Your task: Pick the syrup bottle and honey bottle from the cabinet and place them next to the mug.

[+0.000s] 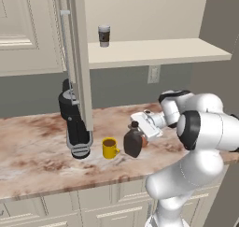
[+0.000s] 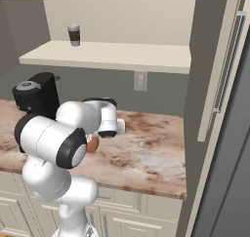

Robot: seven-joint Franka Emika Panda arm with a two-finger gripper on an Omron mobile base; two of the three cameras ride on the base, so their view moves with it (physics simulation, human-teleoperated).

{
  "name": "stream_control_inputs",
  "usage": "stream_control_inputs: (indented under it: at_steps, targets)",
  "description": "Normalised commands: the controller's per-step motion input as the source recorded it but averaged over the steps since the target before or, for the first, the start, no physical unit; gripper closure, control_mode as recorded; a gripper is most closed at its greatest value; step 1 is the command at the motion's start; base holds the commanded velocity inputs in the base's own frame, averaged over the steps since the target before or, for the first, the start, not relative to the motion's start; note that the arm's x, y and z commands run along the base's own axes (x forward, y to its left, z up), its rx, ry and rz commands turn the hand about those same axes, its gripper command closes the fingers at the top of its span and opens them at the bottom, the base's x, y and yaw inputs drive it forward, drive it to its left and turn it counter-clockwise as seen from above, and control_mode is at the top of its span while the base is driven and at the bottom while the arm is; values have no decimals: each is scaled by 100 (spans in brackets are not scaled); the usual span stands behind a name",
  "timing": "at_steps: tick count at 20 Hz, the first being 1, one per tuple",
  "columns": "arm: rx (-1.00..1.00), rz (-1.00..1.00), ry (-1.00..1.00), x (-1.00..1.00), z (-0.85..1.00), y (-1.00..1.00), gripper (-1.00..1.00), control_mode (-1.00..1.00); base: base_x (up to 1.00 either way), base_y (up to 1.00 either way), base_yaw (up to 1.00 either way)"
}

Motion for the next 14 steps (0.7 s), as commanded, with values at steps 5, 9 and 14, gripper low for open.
stream_control_inputs:
  at_steps: [5, 9, 14]
  targets:
    - [0, 3, 0, 0, -12, 7, -100, -100, 0, 0, 0]
    - [0, 2, 0, 0, 0, 0, -100, -100, 0, 0, 0]
    - [0, 3, 0, -1, 0, 0, -100, -100, 0, 0, 0]
